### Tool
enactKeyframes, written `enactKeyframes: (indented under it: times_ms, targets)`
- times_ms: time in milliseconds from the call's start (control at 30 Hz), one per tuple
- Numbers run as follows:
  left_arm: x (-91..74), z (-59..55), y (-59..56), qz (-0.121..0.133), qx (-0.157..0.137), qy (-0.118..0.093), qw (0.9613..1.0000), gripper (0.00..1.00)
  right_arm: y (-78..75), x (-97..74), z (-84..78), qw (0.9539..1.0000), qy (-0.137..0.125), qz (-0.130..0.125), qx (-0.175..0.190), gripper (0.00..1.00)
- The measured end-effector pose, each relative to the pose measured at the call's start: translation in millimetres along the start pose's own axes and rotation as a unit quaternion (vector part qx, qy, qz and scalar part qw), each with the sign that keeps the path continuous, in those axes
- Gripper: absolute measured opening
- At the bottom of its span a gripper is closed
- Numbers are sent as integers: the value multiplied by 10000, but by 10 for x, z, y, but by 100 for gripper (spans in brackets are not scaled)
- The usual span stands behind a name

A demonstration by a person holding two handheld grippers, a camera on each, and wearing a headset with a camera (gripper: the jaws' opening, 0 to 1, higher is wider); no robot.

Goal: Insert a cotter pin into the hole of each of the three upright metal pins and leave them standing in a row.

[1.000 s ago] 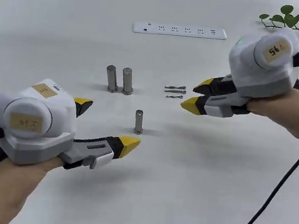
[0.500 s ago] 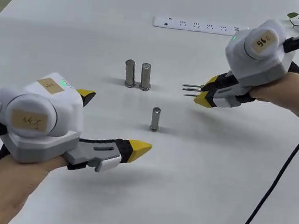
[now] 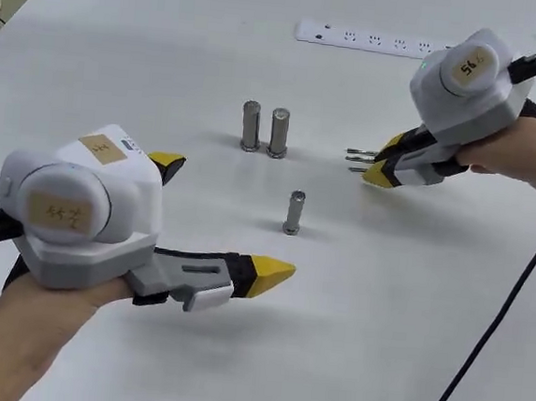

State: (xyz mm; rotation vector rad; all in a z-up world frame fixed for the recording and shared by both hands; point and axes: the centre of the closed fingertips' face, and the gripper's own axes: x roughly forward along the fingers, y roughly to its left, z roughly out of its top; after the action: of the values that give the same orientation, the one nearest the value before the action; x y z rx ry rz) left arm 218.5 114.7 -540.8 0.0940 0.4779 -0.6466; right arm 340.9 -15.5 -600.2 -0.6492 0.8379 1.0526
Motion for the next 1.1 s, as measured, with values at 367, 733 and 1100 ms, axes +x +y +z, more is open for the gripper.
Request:
enactKeyframes:
  times_ms: [367, 733, 1100]
  targets:
    - [-7, 46, 22, 12, -165, -125, 9998, 98, -14, 83, -123, 9991, 380, 202, -42, 13]
    - [-5, 45, 22, 8, -142, -130, 9998, 95, -20, 85, -120, 9986, 459, 238, -80, 7]
    - [12, 8, 45, 42, -88, -40, 9999, 89, -6, 89, -122, 9936, 778, 134, -806, 0]
